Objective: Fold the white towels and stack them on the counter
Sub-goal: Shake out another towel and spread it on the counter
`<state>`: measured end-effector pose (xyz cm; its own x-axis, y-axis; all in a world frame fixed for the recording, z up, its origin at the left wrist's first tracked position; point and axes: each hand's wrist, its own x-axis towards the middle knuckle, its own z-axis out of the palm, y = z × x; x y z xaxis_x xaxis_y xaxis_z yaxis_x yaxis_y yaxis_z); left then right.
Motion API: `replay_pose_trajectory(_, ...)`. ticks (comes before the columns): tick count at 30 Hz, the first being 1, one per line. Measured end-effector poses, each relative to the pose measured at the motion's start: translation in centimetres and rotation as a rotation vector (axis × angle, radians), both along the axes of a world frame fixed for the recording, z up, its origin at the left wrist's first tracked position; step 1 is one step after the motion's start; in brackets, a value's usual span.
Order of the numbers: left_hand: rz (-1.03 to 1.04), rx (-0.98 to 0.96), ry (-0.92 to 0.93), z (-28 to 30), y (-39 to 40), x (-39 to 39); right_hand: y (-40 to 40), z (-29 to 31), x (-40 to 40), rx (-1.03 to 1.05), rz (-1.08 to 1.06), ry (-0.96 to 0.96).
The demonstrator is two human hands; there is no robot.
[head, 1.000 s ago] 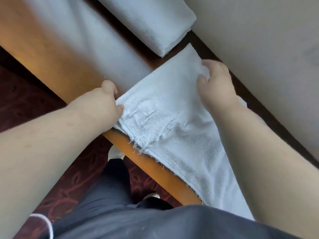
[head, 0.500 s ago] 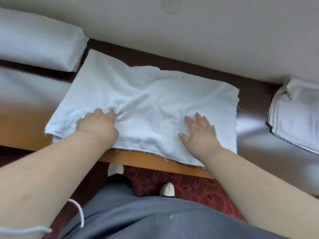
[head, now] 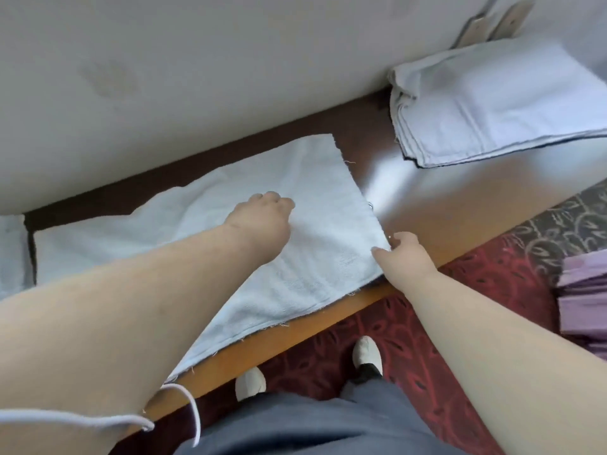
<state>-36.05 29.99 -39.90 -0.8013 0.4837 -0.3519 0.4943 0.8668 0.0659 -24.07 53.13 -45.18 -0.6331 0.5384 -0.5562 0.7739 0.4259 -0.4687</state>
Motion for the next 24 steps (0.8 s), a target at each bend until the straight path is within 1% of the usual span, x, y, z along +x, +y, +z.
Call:
replay_pose_trajectory(2, 0.004, 0.088, -0.031, -0.5, 3.7, -1.7, 0.1, -0.2, -0.1, -0.037, 0.013, -0.046)
replay_pose_trajectory(4, 0.052, 0.118, -0.056, -1.3, 7.1, -3.4, 0.0, -0.5, 0.1, -0.031, 0.050, -0.041)
replay_pose_trajectory(7, 0.211, 0.081, -0.093, -2.9, 10.3, -5.3, 0.0, -0.7, 0.6, -0.010, 0.080, 0.031)
replay_pose_trajectory(10, 0.296, 0.035, -0.126, -5.0, 11.4, -6.4, 0.4, -1.0, 0.6, -0.090, 0.063, 0.081)
replay_pose_trajectory(12, 0.325, 0.110, -0.130, -6.3, 11.7, -7.0, 0.8, -1.1, 0.4, -0.166, 0.007, 0.108)
replay_pose_trajectory(14, 0.331, 0.236, -0.111, -6.8, 12.4, -7.5, 1.5, -1.1, 0.0, -0.188, -0.066, 0.182)
replay_pose_trajectory(17, 0.339, 0.477, -0.064, -6.9, 13.9, -8.0, 3.1, -1.0, -0.4, -0.117, -0.113, 0.280)
replay_pose_trajectory(18, 0.299, 0.497, -0.088, -6.9, 14.4, -8.1, 3.7, -1.2, -0.6, -0.089, -0.132, 0.288)
replay_pose_trajectory(20, 0.159, 0.442, -0.168, -7.2, 14.8, -7.3, 4.5, -1.4, -0.9, -0.047, -0.160, 0.257)
replay_pose_trajectory(21, 0.122, 0.434, -0.202, -7.3, 14.2, -6.5, 4.5, -1.5, -1.2, 0.000, -0.146, 0.234)
replay_pose_trajectory(22, 0.103, 0.463, -0.226, -7.2, 13.7, -5.6, 4.5, -1.5, -1.5, 0.092, -0.129, 0.216)
replay_pose_trajectory(23, 0.100, 0.512, -0.214, -7.1, 12.7, -4.6, 4.2, -1.3, -1.8, 0.203, -0.100, 0.208)
replay_pose_trajectory(24, 0.107, 0.550, -0.140, -6.8, 10.9, -3.5, 3.3, -1.0, -2.3, 0.294, -0.044, 0.226)
